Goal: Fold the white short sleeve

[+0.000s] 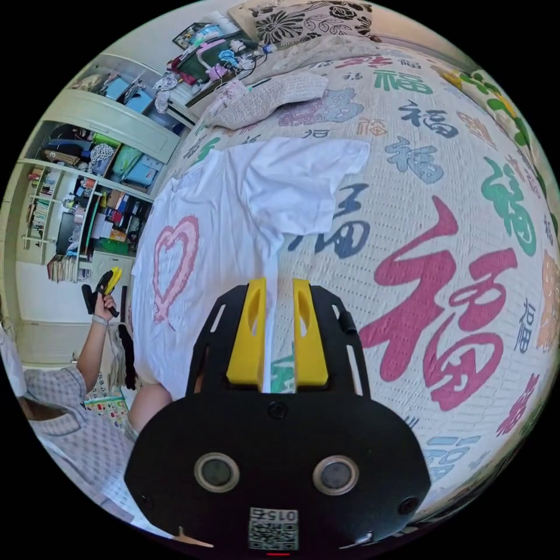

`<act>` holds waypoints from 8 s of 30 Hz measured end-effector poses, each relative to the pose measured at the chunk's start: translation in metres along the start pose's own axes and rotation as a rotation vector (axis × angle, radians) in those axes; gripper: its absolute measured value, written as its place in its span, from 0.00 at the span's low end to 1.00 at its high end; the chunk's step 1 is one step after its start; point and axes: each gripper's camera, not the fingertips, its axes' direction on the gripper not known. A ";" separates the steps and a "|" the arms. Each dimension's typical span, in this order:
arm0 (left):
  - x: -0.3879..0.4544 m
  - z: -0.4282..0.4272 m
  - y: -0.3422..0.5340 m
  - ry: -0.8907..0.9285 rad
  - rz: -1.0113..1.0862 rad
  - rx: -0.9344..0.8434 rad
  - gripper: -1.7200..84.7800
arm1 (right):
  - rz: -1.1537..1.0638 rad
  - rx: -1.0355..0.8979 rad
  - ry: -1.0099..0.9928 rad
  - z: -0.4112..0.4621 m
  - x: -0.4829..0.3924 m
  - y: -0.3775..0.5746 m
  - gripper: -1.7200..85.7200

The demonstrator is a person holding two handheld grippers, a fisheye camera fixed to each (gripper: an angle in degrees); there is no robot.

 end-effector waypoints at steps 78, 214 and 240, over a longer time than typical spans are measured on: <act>0.079 0.152 0.357 -0.595 0.377 -0.455 0.08 | 0.130 0.102 0.463 0.222 -0.136 0.258 0.01; 0.325 0.545 -0.133 0.034 0.642 -0.469 0.09 | 0.056 0.326 -0.012 -0.195 -0.398 -0.194 0.08; 0.285 0.443 -0.098 -0.118 0.673 -0.379 0.03 | -0.320 0.001 0.380 -0.093 -0.478 0.010 0.01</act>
